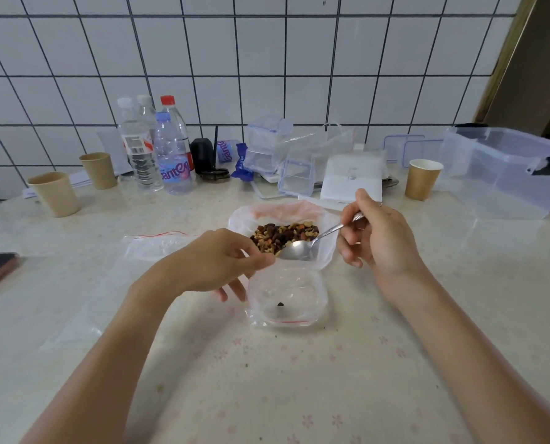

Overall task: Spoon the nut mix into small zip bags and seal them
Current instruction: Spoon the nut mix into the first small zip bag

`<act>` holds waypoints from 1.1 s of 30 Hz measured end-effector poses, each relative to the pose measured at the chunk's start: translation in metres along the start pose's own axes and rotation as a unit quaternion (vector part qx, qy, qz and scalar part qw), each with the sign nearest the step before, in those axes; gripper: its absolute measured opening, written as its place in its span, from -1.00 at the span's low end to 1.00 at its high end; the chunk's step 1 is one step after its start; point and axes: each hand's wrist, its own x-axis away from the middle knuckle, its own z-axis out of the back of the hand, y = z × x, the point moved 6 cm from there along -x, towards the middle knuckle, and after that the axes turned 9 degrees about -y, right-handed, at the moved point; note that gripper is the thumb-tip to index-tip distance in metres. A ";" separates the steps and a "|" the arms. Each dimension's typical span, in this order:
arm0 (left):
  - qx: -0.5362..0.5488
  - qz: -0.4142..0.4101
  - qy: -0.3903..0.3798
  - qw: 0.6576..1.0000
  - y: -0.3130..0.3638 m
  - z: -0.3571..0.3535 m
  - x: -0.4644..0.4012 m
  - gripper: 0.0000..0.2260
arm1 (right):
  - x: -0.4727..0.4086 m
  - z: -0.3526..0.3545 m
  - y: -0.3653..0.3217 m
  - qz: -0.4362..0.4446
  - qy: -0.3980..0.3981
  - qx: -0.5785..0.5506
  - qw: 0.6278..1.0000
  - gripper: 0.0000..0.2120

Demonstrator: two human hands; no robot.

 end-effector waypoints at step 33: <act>0.064 -0.070 0.257 0.962 -0.015 0.004 -0.027 -0.83 | -0.007 -0.008 0.055 -0.126 0.002 0.020 0.992 -0.71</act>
